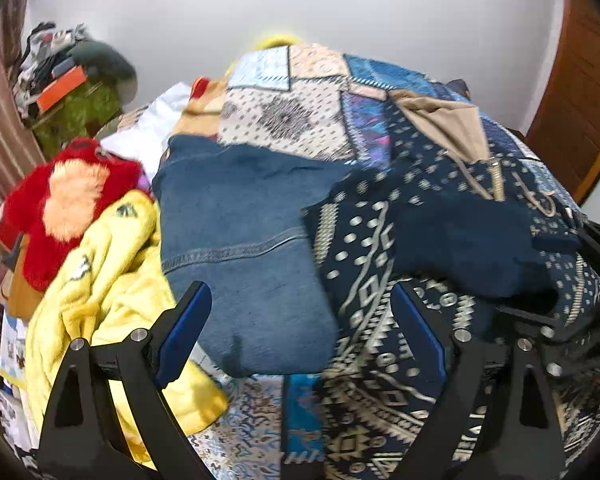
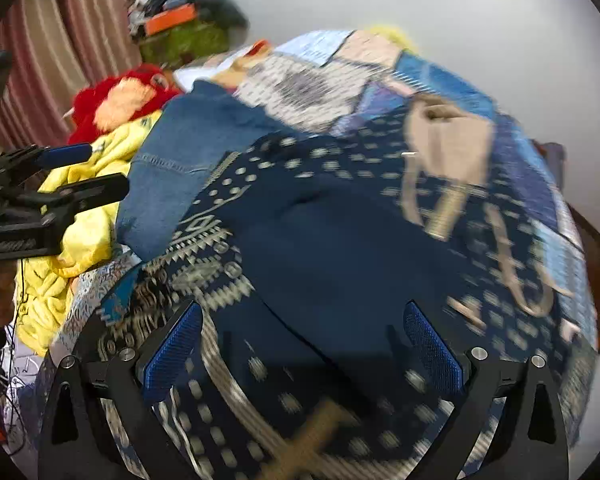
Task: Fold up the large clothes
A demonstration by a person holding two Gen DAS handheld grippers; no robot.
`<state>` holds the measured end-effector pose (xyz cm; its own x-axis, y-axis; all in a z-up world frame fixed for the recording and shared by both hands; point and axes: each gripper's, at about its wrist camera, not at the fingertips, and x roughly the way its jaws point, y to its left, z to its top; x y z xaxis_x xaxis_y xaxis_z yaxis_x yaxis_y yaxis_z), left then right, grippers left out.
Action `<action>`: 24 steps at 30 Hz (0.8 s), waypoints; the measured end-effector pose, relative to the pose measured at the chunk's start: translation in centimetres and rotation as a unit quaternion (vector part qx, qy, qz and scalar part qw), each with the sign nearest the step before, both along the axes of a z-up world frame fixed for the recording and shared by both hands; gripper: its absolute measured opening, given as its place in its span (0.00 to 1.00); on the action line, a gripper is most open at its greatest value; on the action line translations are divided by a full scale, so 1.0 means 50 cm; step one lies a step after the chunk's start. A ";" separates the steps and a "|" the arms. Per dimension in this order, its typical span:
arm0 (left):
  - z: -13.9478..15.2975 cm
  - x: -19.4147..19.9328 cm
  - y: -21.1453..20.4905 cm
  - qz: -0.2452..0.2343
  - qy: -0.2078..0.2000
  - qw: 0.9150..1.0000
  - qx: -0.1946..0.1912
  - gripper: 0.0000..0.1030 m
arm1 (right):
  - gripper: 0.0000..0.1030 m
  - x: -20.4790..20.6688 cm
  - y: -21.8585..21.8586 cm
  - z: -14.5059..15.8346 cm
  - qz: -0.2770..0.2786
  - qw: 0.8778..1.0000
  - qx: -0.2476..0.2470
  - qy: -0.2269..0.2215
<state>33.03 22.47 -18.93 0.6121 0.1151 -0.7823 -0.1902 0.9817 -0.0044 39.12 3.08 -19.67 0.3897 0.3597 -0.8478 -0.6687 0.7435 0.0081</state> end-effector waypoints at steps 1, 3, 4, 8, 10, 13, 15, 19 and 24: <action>-0.015 0.004 0.009 0.004 0.006 1.000 -0.002 0.89 | 0.97 0.014 0.027 -0.017 0.005 1.000 -0.007 0.003; -0.041 0.009 0.020 0.006 0.017 1.000 -0.006 0.89 | 0.95 0.033 0.067 -0.044 0.013 1.000 -0.021 0.004; -0.051 0.014 0.024 0.007 0.021 1.000 -0.007 0.89 | 0.94 0.041 0.080 -0.054 0.014 1.000 -0.026 0.003; -0.094 0.034 0.028 0.008 0.036 0.999 -0.020 0.89 | 0.77 0.075 0.129 -0.098 0.008 0.999 -0.038 0.002; -0.114 0.045 0.031 0.009 0.044 0.998 -0.036 0.89 | 0.67 0.083 0.134 -0.104 0.007 0.999 -0.039 -0.015; -0.150 0.065 0.024 0.010 0.063 0.996 -0.061 0.89 | 0.40 0.088 0.130 -0.097 0.014 0.999 -0.019 -0.028; -0.173 0.076 0.011 0.006 0.074 0.995 -0.064 0.89 | 0.15 0.094 0.124 -0.086 0.006 0.999 -0.011 -0.034; -0.182 0.080 -0.023 -0.002 0.076 0.997 -0.011 0.90 | 0.10 0.103 0.077 -0.046 -0.008 0.999 0.030 -0.015; -0.127 0.082 -0.026 0.000 0.071 0.997 -0.031 0.89 | 0.10 0.081 -0.025 0.035 -0.037 0.996 0.081 -0.023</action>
<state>37.12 21.17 -25.30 0.4943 0.0629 -0.8670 -0.1925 0.9805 -0.0386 43.19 1.82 -17.91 0.4571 0.4596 -0.7615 -0.6151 0.7817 0.1026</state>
